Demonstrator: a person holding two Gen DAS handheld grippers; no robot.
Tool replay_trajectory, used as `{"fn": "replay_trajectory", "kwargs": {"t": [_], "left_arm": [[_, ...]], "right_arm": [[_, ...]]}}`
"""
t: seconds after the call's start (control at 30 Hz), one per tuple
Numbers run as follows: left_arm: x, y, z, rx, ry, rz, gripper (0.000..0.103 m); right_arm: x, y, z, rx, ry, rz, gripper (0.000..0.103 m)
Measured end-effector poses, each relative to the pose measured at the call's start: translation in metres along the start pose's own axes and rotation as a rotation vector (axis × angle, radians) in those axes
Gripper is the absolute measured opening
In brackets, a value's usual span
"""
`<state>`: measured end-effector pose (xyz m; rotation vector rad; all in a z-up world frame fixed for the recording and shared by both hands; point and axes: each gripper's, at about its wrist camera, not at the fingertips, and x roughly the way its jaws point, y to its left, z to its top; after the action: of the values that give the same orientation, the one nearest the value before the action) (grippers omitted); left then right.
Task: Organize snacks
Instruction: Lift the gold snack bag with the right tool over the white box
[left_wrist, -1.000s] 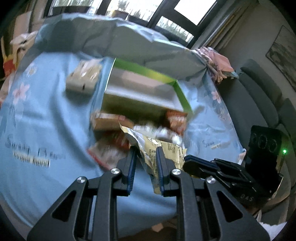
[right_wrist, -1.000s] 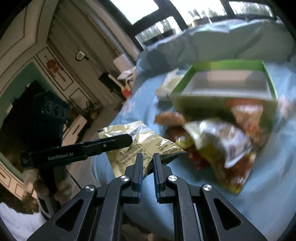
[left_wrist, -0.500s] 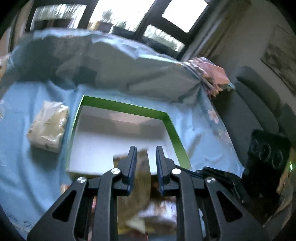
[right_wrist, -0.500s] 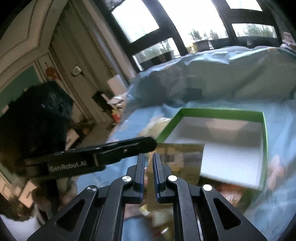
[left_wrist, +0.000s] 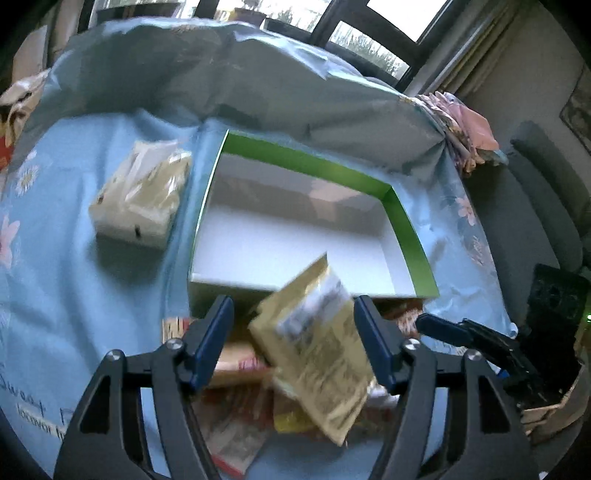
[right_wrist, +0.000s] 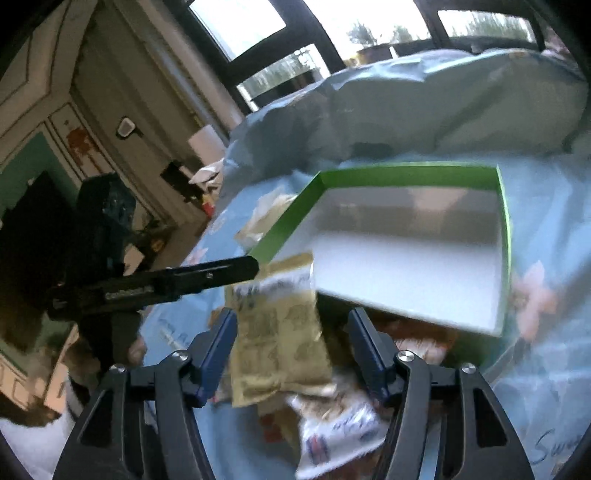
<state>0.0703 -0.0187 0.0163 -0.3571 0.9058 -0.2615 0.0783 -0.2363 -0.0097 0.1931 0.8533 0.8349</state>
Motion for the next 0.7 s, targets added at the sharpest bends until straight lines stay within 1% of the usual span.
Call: {"fn": "replay_trajectory", "kwargs": {"t": [0.17, 0.23, 0.27, 0.33, 0.37, 0.43, 0.47, 0.5, 0.53, 0.57, 0.6, 0.63, 0.7], "left_arm": [[0.009, 0.005, -0.007, -0.029, 0.048, -0.023, 0.068], [0.012, 0.003, -0.01, -0.033, 0.066, -0.039, 0.067], [0.013, 0.002, -0.011, -0.029, 0.074, -0.044, 0.066], [0.016, -0.001, -0.013, -0.026, 0.088, -0.054, 0.065], [0.019, -0.003, -0.013, -0.026, 0.096, -0.058, 0.061], [0.022, -0.006, -0.014, -0.017, 0.109, -0.054, 0.04], [0.024, -0.007, -0.014, -0.015, 0.117, -0.05, 0.036], [0.026, -0.008, -0.015, -0.016, 0.121, -0.048, 0.03], [0.026, -0.009, -0.015, -0.015, 0.119, -0.035, 0.03], [0.026, -0.008, -0.016, -0.014, 0.114, -0.026, 0.029], [0.027, -0.008, -0.016, -0.018, 0.112, -0.024, 0.023], [0.026, -0.008, -0.016, -0.021, 0.109, -0.026, 0.019], [0.025, -0.008, -0.016, -0.021, 0.105, -0.028, 0.017]], "right_arm": [[0.021, -0.005, -0.01, 0.029, 0.077, -0.007, 0.063], [0.028, -0.007, -0.011, 0.022, 0.09, -0.044, 0.063], [0.031, -0.009, -0.01, 0.023, 0.093, -0.047, 0.063], [0.038, -0.015, -0.008, 0.045, 0.112, -0.022, 0.063], [0.042, -0.018, -0.007, 0.052, 0.122, 0.001, 0.063], [0.048, -0.02, -0.006, 0.049, 0.131, 0.014, 0.063], [0.049, -0.018, -0.005, 0.033, 0.127, 0.029, 0.063], [0.049, -0.017, -0.004, 0.017, 0.119, 0.046, 0.061], [0.05, -0.016, -0.004, 0.003, 0.124, 0.043, 0.047], [0.052, -0.015, -0.004, -0.016, 0.133, 0.018, 0.037], [0.054, -0.015, -0.004, -0.027, 0.135, 0.012, 0.025], [0.054, -0.014, -0.005, -0.038, 0.135, 0.008, 0.024], [0.05, -0.008, -0.007, -0.072, 0.122, -0.015, 0.022]]}}
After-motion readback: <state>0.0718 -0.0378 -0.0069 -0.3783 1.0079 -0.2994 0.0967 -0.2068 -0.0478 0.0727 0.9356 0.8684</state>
